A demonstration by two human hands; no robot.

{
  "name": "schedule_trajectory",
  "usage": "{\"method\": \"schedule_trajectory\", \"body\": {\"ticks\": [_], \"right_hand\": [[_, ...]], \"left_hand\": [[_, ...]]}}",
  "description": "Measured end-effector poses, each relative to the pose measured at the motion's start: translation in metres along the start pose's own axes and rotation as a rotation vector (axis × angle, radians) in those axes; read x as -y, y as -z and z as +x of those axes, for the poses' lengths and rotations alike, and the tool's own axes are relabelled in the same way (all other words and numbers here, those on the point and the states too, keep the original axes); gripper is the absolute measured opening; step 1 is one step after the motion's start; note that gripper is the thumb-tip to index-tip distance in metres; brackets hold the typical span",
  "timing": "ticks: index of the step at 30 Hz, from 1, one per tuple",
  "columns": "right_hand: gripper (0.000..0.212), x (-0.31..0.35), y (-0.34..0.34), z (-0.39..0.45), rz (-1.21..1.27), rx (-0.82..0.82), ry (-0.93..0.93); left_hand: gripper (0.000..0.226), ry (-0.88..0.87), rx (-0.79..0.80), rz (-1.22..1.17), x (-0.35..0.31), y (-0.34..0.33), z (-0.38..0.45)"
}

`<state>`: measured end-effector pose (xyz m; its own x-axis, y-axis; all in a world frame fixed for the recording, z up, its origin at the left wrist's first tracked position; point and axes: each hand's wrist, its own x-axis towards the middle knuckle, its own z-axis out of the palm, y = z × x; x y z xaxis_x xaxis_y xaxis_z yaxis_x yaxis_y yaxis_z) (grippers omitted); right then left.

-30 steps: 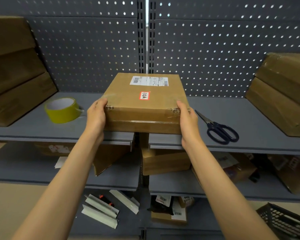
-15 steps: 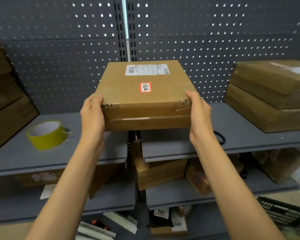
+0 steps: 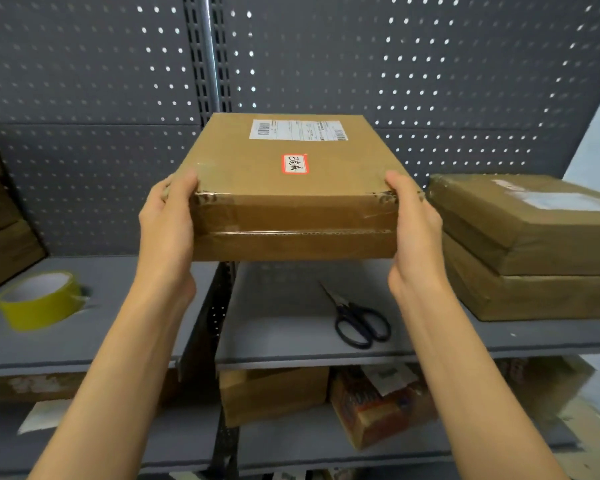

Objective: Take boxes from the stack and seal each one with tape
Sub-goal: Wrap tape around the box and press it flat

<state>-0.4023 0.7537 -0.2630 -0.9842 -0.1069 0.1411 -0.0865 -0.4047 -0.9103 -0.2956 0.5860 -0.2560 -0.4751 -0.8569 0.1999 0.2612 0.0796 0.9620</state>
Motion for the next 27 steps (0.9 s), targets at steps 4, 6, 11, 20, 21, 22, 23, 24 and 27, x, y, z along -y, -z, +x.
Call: {"method": "schedule_trajectory", "body": {"ticks": [4, 6, 11, 20, 21, 22, 23, 24, 27], "right_hand": [[0.029, 0.029, 0.026, 0.025, 0.011, 0.075, 0.045], [0.039, 0.042, 0.039, 0.037, -0.002, 0.098, 0.057], [0.038, 0.066, 0.07, 0.067, 0.011, 0.112, 0.037], [0.019, 0.087, 0.084, 0.089, 0.036, 0.076, 0.086], [0.016, 0.087, 0.085, 0.09, 0.035, 0.067, 0.095], [0.014, 0.088, 0.087, 0.09, 0.031, 0.06, 0.106], [0.013, 0.087, 0.089, 0.092, 0.028, 0.054, 0.115], [0.013, 0.088, 0.091, 0.092, 0.028, 0.05, 0.116], [0.011, 0.089, 0.1, 0.095, 0.041, 0.04, 0.104]], "left_hand": [[0.021, -0.034, -0.035, -0.018, -0.015, -0.039, -0.018], [0.022, -0.049, -0.046, -0.031, -0.022, -0.058, -0.025], [0.018, -0.071, -0.044, -0.045, -0.031, -0.101, -0.042], [0.014, -0.09, 0.01, -0.07, -0.037, -0.133, -0.042], [0.015, -0.087, 0.021, -0.072, -0.036, -0.134, -0.042], [0.016, -0.086, 0.027, -0.075, -0.035, -0.135, -0.041], [0.016, -0.085, 0.031, -0.078, -0.034, -0.137, -0.041], [0.016, -0.079, 0.033, -0.084, -0.033, -0.139, -0.042], [0.018, -0.07, 0.038, -0.097, -0.031, -0.148, -0.046]]}}
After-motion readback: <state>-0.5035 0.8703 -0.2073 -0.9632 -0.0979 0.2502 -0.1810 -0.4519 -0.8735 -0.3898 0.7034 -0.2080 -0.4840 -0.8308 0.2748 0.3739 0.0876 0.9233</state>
